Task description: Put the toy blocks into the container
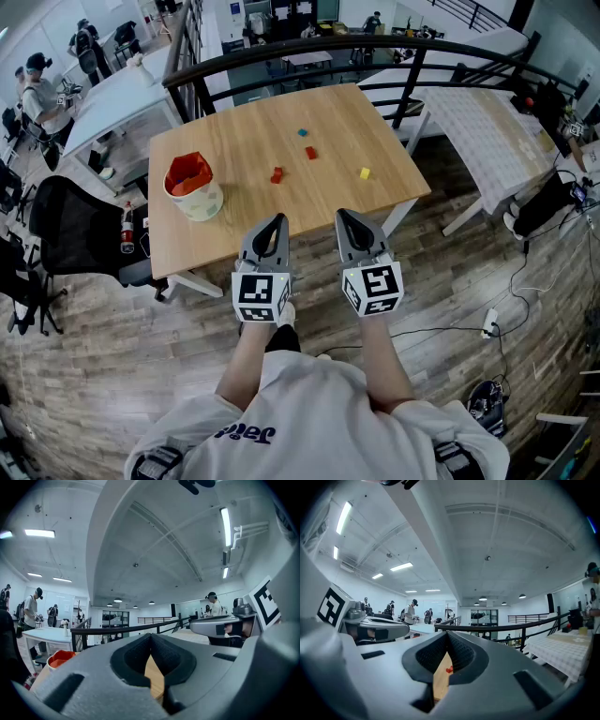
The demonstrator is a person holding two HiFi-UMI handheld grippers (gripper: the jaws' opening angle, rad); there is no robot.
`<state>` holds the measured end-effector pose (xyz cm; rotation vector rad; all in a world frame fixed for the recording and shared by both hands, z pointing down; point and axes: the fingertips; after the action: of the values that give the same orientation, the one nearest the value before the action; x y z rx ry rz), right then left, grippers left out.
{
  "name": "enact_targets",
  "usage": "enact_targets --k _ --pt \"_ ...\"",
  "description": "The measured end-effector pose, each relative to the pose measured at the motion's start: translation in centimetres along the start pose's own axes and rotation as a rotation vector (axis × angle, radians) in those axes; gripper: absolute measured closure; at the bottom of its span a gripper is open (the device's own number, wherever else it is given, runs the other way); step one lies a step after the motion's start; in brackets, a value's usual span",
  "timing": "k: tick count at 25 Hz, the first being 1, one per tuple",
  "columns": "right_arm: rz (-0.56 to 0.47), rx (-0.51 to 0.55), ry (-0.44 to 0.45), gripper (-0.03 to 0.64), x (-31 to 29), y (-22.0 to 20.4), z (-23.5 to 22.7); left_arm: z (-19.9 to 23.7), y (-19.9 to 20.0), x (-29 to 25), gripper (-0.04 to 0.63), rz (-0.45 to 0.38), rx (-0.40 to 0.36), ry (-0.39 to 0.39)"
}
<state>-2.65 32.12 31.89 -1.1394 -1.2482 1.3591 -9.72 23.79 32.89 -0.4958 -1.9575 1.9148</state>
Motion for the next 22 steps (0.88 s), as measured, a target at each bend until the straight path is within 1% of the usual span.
enact_targets --k 3,6,10,13,17,22 --pt "0.002 0.005 0.023 0.601 -2.6 0.0 0.0 1.8 -0.4 -1.9 0.589 0.011 0.003 -0.003" --pt "0.011 -0.002 0.027 0.601 -5.2 -0.2 -0.6 3.3 -0.8 -4.2 0.589 0.023 0.004 -0.012" --pt "0.068 -0.068 0.006 0.601 -8.7 -1.5 -2.3 5.5 -1.1 -7.3 0.589 0.037 0.015 -0.021" --pt "0.087 -0.102 -0.002 0.601 -11.4 -1.9 -2.9 7.8 -1.2 -9.3 0.588 0.04 0.023 -0.003" --pt "0.087 -0.086 0.008 0.601 -16.0 -1.6 -2.6 11.7 -1.5 -11.8 0.588 0.039 0.041 0.005" --pt "0.108 -0.07 0.061 0.601 -21.5 -2.0 -1.1 14.9 -2.4 -14.6 0.589 0.055 0.052 -0.034"
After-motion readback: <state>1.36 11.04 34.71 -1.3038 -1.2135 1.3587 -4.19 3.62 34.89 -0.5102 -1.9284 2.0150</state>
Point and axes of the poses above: the fingertips, and each gripper's own axes: x backward along the fingers, z to its left, y out of its top, and after that the axes turned 14 degrees about y, right-handed
